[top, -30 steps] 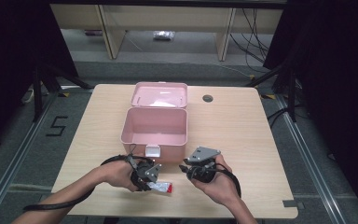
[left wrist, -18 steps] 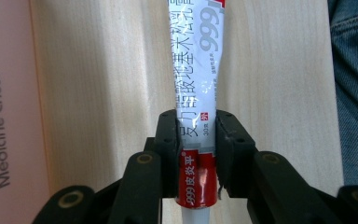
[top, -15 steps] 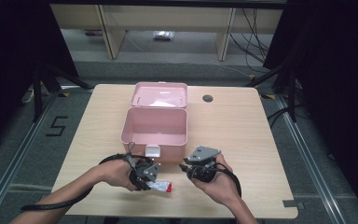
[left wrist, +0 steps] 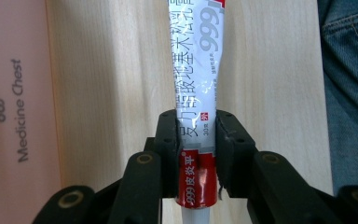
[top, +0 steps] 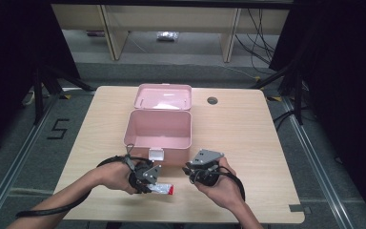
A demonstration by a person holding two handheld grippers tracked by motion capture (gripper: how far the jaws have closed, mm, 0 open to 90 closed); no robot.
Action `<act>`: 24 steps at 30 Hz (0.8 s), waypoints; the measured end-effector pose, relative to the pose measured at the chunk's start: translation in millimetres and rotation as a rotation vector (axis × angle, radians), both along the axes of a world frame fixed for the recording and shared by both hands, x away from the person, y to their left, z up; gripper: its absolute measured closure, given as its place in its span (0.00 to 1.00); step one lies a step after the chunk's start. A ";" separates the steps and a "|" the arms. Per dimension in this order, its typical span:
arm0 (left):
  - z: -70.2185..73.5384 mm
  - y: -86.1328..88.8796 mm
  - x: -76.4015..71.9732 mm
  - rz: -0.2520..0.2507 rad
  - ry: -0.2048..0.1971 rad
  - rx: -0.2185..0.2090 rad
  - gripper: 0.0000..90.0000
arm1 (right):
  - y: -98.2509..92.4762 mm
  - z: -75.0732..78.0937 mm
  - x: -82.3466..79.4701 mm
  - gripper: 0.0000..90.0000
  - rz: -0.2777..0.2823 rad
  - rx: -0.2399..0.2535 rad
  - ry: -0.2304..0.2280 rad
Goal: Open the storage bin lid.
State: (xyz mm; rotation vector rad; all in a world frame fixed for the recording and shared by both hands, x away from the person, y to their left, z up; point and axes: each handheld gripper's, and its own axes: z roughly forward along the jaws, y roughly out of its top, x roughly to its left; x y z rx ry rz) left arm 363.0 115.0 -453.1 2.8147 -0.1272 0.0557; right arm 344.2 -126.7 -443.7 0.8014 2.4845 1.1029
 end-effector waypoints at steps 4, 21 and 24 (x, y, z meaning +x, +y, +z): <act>2.9 3.0 1.4 0.008 -0.003 0.002 0.80 | -0.2 0.7 1.4 0.87 0.016 -0.009 -0.011; 20.8 18.7 2.2 0.037 -0.008 -0.016 0.80 | 2.3 2.0 1.9 1.00 0.000 -0.007 -0.014; 24.4 20.1 2.3 0.037 -0.012 -0.020 0.80 | 2.8 3.2 2.7 1.00 0.005 -0.013 -0.013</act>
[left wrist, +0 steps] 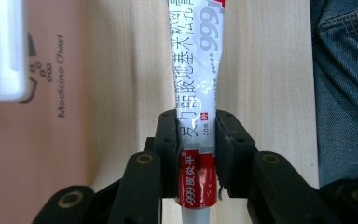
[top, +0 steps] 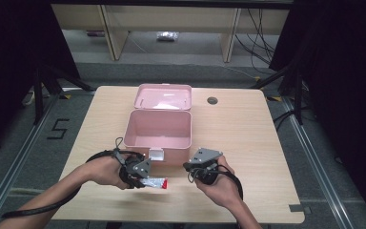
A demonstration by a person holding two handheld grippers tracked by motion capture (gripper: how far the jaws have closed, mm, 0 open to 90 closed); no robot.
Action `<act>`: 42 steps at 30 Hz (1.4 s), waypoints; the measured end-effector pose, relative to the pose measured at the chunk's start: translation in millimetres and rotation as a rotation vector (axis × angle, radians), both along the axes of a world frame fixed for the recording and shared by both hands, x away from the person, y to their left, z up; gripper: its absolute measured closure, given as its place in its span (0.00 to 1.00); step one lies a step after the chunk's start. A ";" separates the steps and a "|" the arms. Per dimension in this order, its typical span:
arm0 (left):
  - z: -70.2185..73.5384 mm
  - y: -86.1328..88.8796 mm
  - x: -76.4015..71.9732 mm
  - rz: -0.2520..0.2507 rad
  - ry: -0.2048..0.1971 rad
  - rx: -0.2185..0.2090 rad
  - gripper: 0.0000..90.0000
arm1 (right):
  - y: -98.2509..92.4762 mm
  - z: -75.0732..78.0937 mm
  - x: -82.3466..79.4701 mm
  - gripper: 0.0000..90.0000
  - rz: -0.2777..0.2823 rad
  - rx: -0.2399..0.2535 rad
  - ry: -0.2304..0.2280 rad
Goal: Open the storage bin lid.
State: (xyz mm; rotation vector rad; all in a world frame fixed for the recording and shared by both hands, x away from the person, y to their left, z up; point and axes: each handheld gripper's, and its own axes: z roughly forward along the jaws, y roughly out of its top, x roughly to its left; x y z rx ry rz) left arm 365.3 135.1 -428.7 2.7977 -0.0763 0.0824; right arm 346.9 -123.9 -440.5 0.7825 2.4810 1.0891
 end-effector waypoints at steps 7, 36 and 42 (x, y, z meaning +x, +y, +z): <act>3.9 2.1 0.6 -0.006 -0.009 0.008 0.80 | 2.5 1.0 0.1 1.00 -0.003 0.004 0.005; 23.0 13.0 2.8 0.007 -0.022 0.003 0.80 | 10.8 3.5 2.5 1.00 0.008 0.005 0.001; 27.2 14.2 4.7 0.000 -0.034 0.000 0.80 | 13.8 1.2 3.3 1.00 0.013 0.017 -0.010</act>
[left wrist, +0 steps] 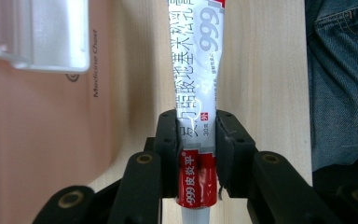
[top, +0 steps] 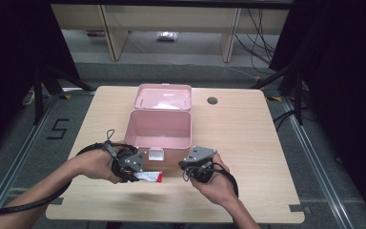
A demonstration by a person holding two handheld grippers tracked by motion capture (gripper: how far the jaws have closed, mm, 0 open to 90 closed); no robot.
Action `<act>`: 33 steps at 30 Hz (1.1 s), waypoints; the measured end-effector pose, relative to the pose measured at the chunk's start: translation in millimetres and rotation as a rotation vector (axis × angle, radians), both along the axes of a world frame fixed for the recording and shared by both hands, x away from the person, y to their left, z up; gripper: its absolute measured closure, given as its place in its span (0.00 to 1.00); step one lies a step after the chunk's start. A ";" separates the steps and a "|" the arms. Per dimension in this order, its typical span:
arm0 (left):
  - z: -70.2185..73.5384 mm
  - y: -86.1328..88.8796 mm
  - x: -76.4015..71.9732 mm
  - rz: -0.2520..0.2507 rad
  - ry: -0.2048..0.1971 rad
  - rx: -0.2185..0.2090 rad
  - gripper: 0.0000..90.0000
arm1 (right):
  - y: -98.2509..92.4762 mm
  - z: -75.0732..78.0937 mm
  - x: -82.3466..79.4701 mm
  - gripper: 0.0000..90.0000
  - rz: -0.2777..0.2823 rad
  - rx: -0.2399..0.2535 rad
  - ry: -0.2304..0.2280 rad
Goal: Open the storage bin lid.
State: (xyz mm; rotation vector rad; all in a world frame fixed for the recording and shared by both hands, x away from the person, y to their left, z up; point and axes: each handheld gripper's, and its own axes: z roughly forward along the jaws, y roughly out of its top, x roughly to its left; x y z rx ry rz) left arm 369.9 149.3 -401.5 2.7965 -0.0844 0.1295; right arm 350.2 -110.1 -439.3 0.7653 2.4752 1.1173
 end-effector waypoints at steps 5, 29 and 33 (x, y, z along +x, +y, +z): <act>2.8 1.0 -0.2 0.007 0.002 -0.001 0.80 | 2.2 0.3 0.4 1.00 0.000 0.002 0.004; 20.2 3.7 11.0 0.007 -0.014 -0.013 0.80 | -3.2 3.0 3.8 1.00 0.014 0.004 -0.015; 22.0 2.0 10.1 0.006 -0.012 -0.015 0.80 | -4.6 3.5 2.5 1.00 -0.001 0.012 -0.007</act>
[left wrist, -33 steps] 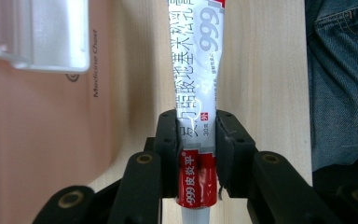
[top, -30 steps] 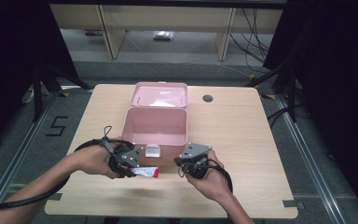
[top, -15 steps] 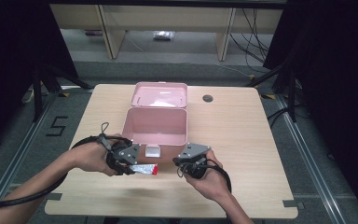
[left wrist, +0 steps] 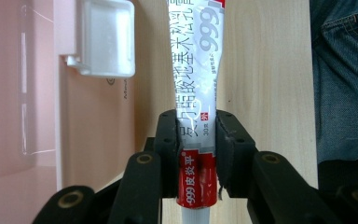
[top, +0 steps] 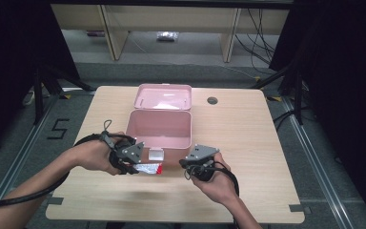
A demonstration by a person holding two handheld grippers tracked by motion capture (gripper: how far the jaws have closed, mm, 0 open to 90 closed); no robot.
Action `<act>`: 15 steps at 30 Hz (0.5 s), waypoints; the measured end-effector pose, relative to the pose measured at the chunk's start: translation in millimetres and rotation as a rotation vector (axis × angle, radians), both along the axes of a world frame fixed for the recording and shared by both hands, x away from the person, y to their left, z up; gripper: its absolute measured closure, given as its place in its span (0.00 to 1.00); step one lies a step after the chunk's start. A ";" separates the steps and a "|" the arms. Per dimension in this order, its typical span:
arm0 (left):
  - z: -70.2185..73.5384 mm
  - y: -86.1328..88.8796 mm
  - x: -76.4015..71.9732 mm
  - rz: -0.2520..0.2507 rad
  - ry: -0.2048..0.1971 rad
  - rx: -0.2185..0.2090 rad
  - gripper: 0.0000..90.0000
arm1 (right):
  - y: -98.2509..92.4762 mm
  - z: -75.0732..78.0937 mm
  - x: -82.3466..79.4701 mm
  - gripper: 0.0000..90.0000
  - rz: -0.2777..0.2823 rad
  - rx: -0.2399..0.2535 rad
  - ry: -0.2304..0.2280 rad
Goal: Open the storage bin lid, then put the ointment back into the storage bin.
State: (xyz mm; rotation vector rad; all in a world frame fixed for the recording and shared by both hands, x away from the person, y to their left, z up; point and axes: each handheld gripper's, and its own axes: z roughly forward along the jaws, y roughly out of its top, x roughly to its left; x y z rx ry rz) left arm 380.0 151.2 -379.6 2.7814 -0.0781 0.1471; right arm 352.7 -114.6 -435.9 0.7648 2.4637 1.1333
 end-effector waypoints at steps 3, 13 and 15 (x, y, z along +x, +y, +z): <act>2.0 0.8 -0.7 -0.003 -0.003 -0.009 0.80 | -1.1 0.2 -1.7 1.00 -0.005 0.003 0.002; 10.1 1.7 -1.4 0.011 -0.014 -0.009 0.80 | 1.9 1.3 0.5 1.00 0.009 0.007 0.006; 12.1 2.0 -1.0 0.009 -0.021 -0.004 0.80 | 2.0 1.7 1.7 1.00 0.015 0.005 -0.005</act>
